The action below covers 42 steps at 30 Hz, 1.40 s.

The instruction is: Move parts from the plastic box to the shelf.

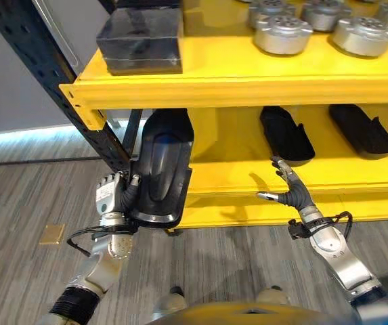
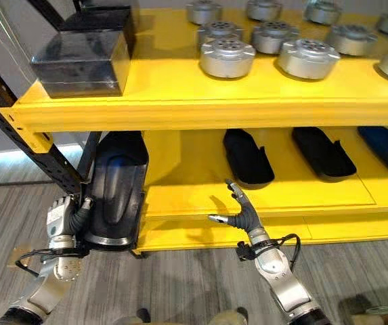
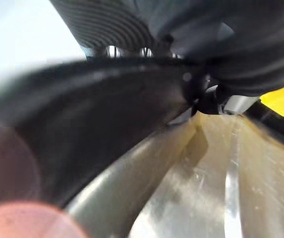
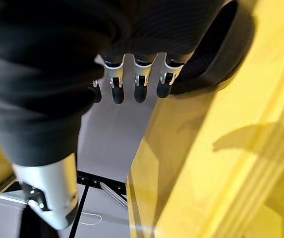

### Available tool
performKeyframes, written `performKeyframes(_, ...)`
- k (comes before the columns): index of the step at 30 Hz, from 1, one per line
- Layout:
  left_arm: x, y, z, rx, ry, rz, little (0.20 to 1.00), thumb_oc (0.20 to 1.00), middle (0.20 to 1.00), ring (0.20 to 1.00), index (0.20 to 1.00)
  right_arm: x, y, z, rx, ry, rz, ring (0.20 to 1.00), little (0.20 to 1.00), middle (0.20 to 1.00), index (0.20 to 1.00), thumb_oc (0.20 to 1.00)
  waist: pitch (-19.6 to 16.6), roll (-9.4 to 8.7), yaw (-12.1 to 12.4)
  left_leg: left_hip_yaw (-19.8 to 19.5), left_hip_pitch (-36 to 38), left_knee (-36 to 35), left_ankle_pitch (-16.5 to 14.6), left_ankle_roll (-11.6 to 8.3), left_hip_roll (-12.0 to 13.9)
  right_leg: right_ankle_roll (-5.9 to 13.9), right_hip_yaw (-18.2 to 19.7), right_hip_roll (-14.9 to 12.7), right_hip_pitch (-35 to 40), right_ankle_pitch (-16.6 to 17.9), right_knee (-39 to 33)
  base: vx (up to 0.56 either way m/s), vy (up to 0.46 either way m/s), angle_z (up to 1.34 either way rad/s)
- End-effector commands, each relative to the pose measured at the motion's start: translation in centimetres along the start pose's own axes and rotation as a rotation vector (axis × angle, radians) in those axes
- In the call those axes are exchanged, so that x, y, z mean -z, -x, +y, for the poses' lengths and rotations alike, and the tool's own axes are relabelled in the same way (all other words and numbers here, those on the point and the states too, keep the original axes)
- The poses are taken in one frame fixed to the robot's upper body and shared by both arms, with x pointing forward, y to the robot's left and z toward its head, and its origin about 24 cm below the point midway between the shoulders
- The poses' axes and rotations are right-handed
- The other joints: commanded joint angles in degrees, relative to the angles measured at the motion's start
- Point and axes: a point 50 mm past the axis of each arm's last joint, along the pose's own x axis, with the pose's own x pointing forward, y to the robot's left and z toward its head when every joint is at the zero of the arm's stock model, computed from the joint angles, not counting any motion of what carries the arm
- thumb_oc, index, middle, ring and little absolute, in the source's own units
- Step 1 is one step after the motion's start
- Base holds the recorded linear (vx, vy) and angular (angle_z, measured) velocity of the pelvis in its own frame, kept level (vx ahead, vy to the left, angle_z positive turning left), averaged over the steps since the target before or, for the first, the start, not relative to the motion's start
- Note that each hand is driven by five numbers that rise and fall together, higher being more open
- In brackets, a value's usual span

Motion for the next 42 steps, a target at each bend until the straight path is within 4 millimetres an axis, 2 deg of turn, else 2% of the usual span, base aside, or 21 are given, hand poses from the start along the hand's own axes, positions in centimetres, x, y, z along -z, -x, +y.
performKeyframes(1, -2.9, -1.8, 1.6, -0.117, 0.133, -0.111, 0.2, 0.2, 0.2, 0.2, 0.2, -2.7, -0.5, -1.4, 0.02, 0.07, -0.131, 1.0, 1.0, 1.0, 1.0, 1.0, 0.2, 3.41, -1.2, 1.6, -0.1, 0.7, 2.2, 1.34, 2.8, -1.57, -3.1, 5.2, 0.3, -3.9, 5.0, -0.03, 0.163, 0.2)
performKeyframes(3, -3.1, -1.9, 1.6, -0.114, 0.136, -0.121, 0.2, 0.2, 0.2, 0.2, 0.2, -2.7, -0.5, -1.3, 0.02, 0.067, -0.128, 1.0, 1.0, 1.0, 1.0, 1.0, 0.6, 2.61, -1.0, 2.4, 0.2, 0.6, 1.7, 1.93, 2.3, -1.03, -3.0, 4.9, -0.9, -2.2, 6.9, -0.02, 0.051, -0.03)
performKeyframes(5, -3.3, -2.0, 1.8, -0.126, 0.139, -0.12, 0.2, 0.2, 0.2, 0.2, 0.2, -2.7, -0.7, -1.2, 0.008, 0.061, -0.13, 1.0, 1.0, 1.0, 1.0, 1.0, 0.9, 2.12, -0.9, 2.3, 0.7, -1.3, 2.3, 1.57, 2.5, -0.56, -2.1, 5.4, -1.5, -1.5, 2.6, 0.01, -0.124, -0.14)
performKeyframes(7, -3.3, -1.9, 1.8, -0.136, 0.143, -0.114, 0.2, 0.2, 0.2, 0.2, 0.2, -2.6, -0.7, -1.2, -0.001, 0.071, -0.137, 1.0, 1.0, 1.0, 1.0, 1.0, 1.4, 1.36, -1.1, 1.9, 1.1, -1.8, 2.3, 1.04, 2.9, 0.4, -0.6, 5.5, -2.7, 2.4, -0.8, 0.02, -0.198, -0.18)
performKeyframes(8, -3.3, -2.0, 1.9, -0.138, 0.148, -0.11, 0.2, 0.2, 0.2, 0.2, 0.2, -2.7, -0.7, -1.2, -0.007, 0.072, -0.14, 1.0, 1.0, 1.0, 1.0, 1.0, 1.5, 1.21, -1.3, 2.0, 1.0, -1.7, 2.4, 0.79, 3.3, 0.71, 0.0, 6.4, -2.4, 1.1, -1.7, 0.02, -0.215, -0.14)
performKeyframes(10, -3.2, -2.0, 1.8, -0.143, 0.144, -0.095, 0.2, 0.2, 0.2, 0.2, 0.2, -2.8, -0.8, -1.1, -0.036, 0.072, -0.146, 1.0, 1.0, 1.0, 1.0, 1.0, 1.3, 0.77, -1.0, 2.3, 0.9, -1.6, 2.8, 0.2, 4.3, -0.05, -0.7, 7.4, -2.0, 0.3, -1.9, 0.05, -0.231, 0.08)
performKeyframes(11, -3.0, -1.9, 1.4, -0.128, 0.161, -0.051, 0.2, 0.2, 0.2, 0.2, 0.2, -2.9, -0.9, -1.1, -0.07, 0.095, -0.151, 1.0, 1.0, 1.0, 1.0, 1.0, 0.9, 0.52, -0.7, 2.0, 0.8, -1.7, 3.5, -0.77, 5.2, -0.98, -0.9, 8.6, -1.3, -0.9, -2.2, 0.07, -0.192, 0.04)
performKeyframes(12, -3.0, -1.9, 1.4, -0.127, 0.164, -0.046, 0.2, 0.2, 0.2, 0.2, 0.2, -3.0, -0.9, -1.1, -0.078, 0.095, -0.151, 1.0, 1.0, 1.0, 1.0, 1.0, 0.8, 0.54, -0.7, 1.9, 0.8, -1.7, 3.6, -0.92, 5.3, -1.15, -0.9, 8.7, -1.3, -1.1, -2.1, 0.08, -0.197, -0.08)
performKeyframes(14, -2.8, -1.5, 1.0, -0.129, 0.183, -0.011, 0.2, 0.2, 0.2, 0.2, 0.2, -3.6, -0.7, -1.1, -0.15, 0.12, -0.167, 1.0, 1.0, 1.0, 1.0, 1.0, 0.7, 0.52, -0.7, 1.3, 0.0, -0.6, 4.3, -2.14, 7.0, -2.76, -1.0, 9.9, -0.5, -2.9, -1.7, 0.07, -0.189, -0.15)
performKeyframes(18, -2.6, -1.0, 0.6, -0.127, 0.215, 0.035, 0.2, 0.2, 0.2, 0.2, 0.2, -4.4, -0.6, -0.5, -0.246, 0.174, -0.212, 1.0, 1.0, 1.0, 1.0, 1.0, 0.9, 0.55, -0.6, 0.7, -0.9, 1.5, 4.9, -3.05, 8.8, -4.76, -1.3, 11.4, 0.1, -4.6, -1.2, 0.04, -0.237, -0.2)
performKeyframes(22, -2.3, -0.7, 0.2, -0.136, 0.227, 0.071, 0.2, 0.2, 0.2, 0.2, 0.2, -5.2, -0.7, 0.1, -0.334, 0.209, -0.254, 1.0, 1.0, 1.0, 1.0, 1.0, 1.3, 0.48, -0.2, 0.0, -3.4, 6.3, 9.1, -4.26, 11.4, -7.42, -1.8, 14.4, 0.7, -6.1, -1.2, 0.02, -0.276, -0.03)
performKeyframes(25, -2.4, -0.8, -0.1, -0.134, 0.229, 0.082, 0.2, 0.2, 0.2, 0.2, 0.2, -5.3, -0.6, 0.1, -0.352, 0.201, -0.259, 1.0, 1.0, 1.0, 1.0, 1.0, 1.3, 0.36, -0.8, 2.9, -4.7, 8.9, 10.7, -4.79, 12.7, -8.28, -3.6, 15.4, 1.1, -6.6, -1.4, 0.01, -0.196, 0.18)
performKeyframes(26, -2.6, -0.9, -0.4, -0.127, 0.236, 0.083, 0.2, 0.2, 0.2, 0.2, 0.2, -5.3, -0.5, 0.2, -0.357, 0.196, -0.258, 1.0, 1.0, 1.0, 1.0, 1.0, 1.2, 0.35, -1.3, 4.9, -5.0, 10.6, 10.7, -5.83, 13.3, -8.25, -4.7, 15.7, 1.9, -7.6, -1.4, 0.05, -0.166, 0.4)
performKeyframes(28, -2.8, -0.9, -0.8, -0.11, 0.247, 0.089, 0.2, 0.2, 0.2, 0.2, 0.2, -5.2, -0.4, 0.3, -0.353, 0.194, -0.258, 1.0, 1.0, 1.0, 1.0, 1.0, 1.3, 0.41, -2.0, 8.9, -5.2, 12.3, 10.5, -5.9, 13.6, -8.44, -6.6, 15.8, 2.3, -7.9, -1.5, 0.01, -0.133, 0.87)
performKeyframes(29, -2.8, -0.5, -1.1, -0.103, 0.24, 0.093, 0.2, 0.2, 0.2, 0.2, 0.2, -5.4, -0.4, 0.6, -0.375, 0.139, -0.28, 1.0, 1.0, 1.0, 1.0, 1.0, 1.7, 0.46, -1.6, 9.1, -5.7, 12.4, 9.1, -3.88, 10.7, -8.45, -7.0, 15.9, 2.4, -6.8, -2.0, 0.03, 0.023, 0.8)
performKeyframes(30, -2.8, -0.4, -1.1, -0.101, 0.232, 0.094, 0.2, 0.2, 0.2, 0.2, 0.2, -5.4, -0.3, 1.0, -0.39, 0.068, -0.287, 1.0, 1.0, 1.0, 1.0, 1.0, 2.3, 0.76, -0.3, 5.6, -7.8, 10.7, 9.4, -3.17, 6.7, -7.97, -5.4, 16.3, 3.1, -6.2, -2.8, 0.1, 0.142, 0.52)
performKeyframes(31, -2.5, -0.3, -1.1, -0.102, 0.222, 0.113, 0.2, 0.2, 0.2, 0.2, 0.2, -5.7, -0.3, 1.3, -0.409, 0.021, -0.3, 1.0, 1.0, 1.0, 1.0, 1.0, 2.4, 0.29, 0.9, 1.9, -7.8, 7.3, 6.7, -1.79, 4.0, -7.38, -3.7, 15.8, 3.2, -6.1, -2.7, 0.14, 0.171, 0.0)
performKeyframes(33, -2.1, -0.2, -0.9, -0.11, 0.213, 0.127, 0.2, 0.2, 0.2, 0.2, 0.2, -6.0, -0.1, 1.4, -0.429, -0.016, -0.314, 1.0, 1.0, 1.0, 1.0, 1.0, 1.8, -0.09, 1.2, 0.2, -6.5, 4.5, 5.1, -0.85, 2.8, -6.91, -2.9, 15.2, 3.0, -5.6, -3.1, 0.11, 0.23, -0.3)
performKeyframes(36, -1.6, 0.3, -0.7, -0.103, 0.2, 0.134, 0.2, 0.2, 0.2, 0.2, 0.2, -6.7, 0.5, 1.1, -0.446, -0.042, -0.334, 1.0, 1.0, 1.0, 1.0, 1.0, 0.4, -0.23, 0.9, -0.3, -3.2, 1.0, 3.7, -0.1, 1.3, -5.92, -2.2, 14.5, 2.6, -5.1, -3.5, 0.1, 0.281, -0.29)
performKeyframes(42, -2.4, -0.1, -1.3, -0.07, 0.202, 0.066, 0.2, 0.2, 0.2, 0.2, 0.2, -7.0, 0.2, 1.5, -0.435, -0.061, -0.323, 1.0, 1.0, 1.0, 1.0, 1.0, 0.0, -0.88, 1.1, 1.3, -1.4, 0.2, 2.0, 1.79, -0.4, -5.13, -3.2, 14.1, 2.4, -5.9, -0.8, 0.04, 0.173, 0.04)
